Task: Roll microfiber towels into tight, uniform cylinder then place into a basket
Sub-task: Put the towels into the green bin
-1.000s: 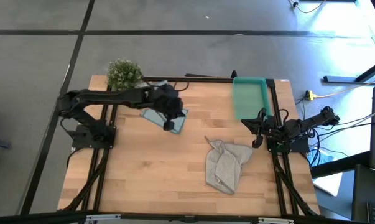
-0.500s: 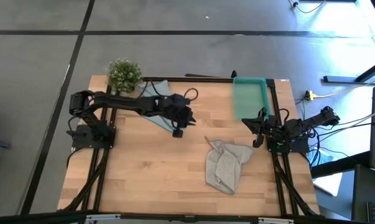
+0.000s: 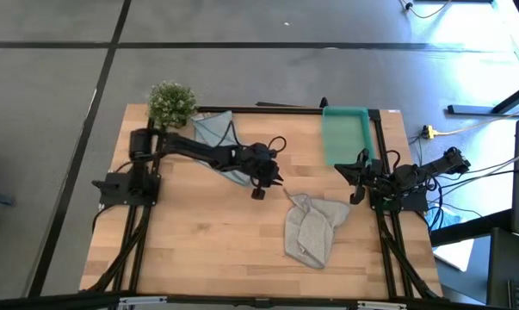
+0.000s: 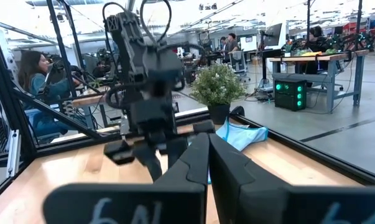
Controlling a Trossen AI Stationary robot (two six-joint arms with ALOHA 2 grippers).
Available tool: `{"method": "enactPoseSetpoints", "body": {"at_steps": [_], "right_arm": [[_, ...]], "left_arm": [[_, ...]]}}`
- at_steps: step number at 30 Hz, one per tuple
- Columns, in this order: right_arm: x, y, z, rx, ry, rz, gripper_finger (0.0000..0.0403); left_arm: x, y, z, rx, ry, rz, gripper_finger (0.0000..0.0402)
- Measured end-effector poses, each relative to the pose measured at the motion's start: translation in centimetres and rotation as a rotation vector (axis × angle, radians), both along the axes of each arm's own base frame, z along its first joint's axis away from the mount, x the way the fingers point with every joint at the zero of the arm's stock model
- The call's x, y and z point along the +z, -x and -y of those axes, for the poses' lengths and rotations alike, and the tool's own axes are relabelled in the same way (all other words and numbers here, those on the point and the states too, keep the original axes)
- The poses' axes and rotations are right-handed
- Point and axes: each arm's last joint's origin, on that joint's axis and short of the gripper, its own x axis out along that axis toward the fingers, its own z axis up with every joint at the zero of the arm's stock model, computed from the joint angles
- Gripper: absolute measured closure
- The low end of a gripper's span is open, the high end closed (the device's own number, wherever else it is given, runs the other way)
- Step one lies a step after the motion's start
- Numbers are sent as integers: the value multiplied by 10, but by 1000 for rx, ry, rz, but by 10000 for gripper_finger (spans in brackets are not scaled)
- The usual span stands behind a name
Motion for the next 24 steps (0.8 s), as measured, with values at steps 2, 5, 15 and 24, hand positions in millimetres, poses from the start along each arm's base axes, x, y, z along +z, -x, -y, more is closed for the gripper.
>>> {"method": "enactPoseSetpoints", "body": {"at_steps": [2, 5, 15, 24], "right_arm": [[0, 0, 0, 0, 0, 0, 389], [0, 0, 0, 0, 0, 0, 389], [0, 0, 0, 0, 1, -1, 389], [0, 0, 0, 0, 3, -2, 389]], "left_arm": [[-8, -6, 3, -31, 18, -7, 348], [-20, -17, 10, -75, 39, -25, 353], [-24, -36, 3, -67, 44, -41, 353], [-33, -31, 1, -54, 55, -135, 352]]}}
